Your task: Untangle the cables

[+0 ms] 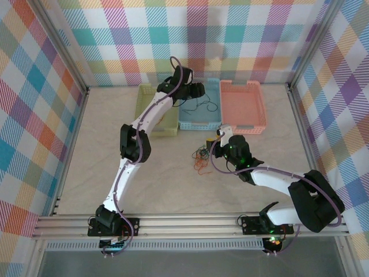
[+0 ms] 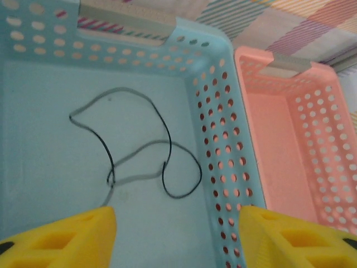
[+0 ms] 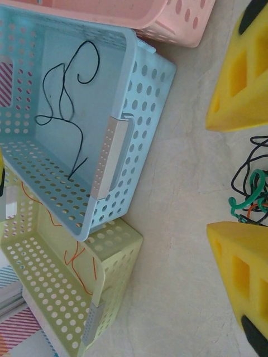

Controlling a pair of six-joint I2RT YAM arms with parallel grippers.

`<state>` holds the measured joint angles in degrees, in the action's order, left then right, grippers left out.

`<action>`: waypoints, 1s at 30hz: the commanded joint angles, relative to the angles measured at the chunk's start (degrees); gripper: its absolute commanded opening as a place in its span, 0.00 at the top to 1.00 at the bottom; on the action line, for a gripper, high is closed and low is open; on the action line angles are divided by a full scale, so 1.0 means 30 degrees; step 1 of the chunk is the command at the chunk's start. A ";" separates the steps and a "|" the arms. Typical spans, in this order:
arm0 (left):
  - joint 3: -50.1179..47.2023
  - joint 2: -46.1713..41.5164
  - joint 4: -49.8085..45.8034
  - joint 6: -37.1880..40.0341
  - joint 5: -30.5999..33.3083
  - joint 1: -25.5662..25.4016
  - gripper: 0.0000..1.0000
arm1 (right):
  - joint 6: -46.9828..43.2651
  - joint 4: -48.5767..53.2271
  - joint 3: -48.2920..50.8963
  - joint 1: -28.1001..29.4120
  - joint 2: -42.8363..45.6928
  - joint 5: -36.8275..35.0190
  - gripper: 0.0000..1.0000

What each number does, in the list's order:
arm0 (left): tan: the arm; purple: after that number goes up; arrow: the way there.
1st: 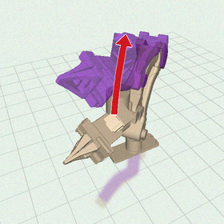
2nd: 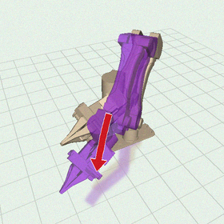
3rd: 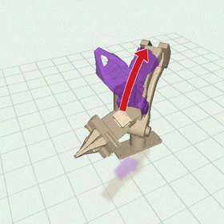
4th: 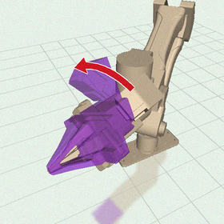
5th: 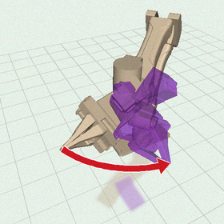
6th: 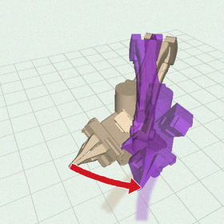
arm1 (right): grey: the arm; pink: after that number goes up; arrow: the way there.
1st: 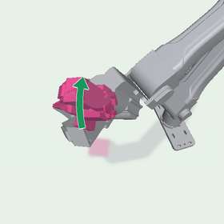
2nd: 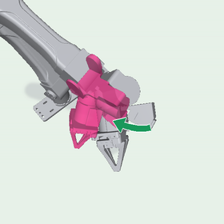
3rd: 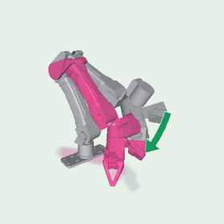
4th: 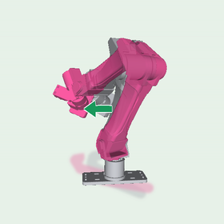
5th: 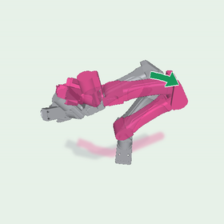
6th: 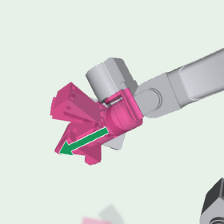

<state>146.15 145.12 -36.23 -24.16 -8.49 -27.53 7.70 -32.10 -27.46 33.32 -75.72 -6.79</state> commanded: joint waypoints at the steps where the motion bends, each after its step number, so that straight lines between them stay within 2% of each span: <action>1: -0.3508 -0.4380 -0.0455 -0.0047 -0.0141 0.0099 0.39 | -0.0203 -0.0003 -0.0624 -0.0150 -0.0232 0.0219 0.52; 7: -1.5892 -1.2949 0.4917 -0.0879 -0.0919 0.0109 0.38 | -0.0166 0.0930 -0.1208 -0.0150 -0.0762 0.0138 0.52; 15: -2.6642 -2.0265 0.8691 -0.1981 -0.1769 -0.0216 0.40 | -0.0107 0.2949 -0.2677 -0.0201 -0.2165 0.0533 0.50; 19: -2.9722 -2.1442 0.9964 -0.2269 -0.2339 -0.0627 0.41 | 0.0024 0.3547 -0.2978 -0.0326 -0.2515 0.0846 0.50; 23: -3.1353 -2.1994 1.0929 -0.2467 -0.3026 -0.0719 0.41 | 0.0287 0.5259 -0.3949 -0.0478 -0.3361 0.1466 0.50; 30: -3.3526 -2.4073 1.3042 -0.2301 -0.2170 -0.1310 0.42 | 0.0112 0.6277 -0.4724 -0.0619 -0.4154 0.2843 0.51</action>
<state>46.72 75.70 -3.51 -30.89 -15.46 -30.63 8.14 -15.79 -39.99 31.81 -87.46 -1.10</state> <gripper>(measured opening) 0.583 0.497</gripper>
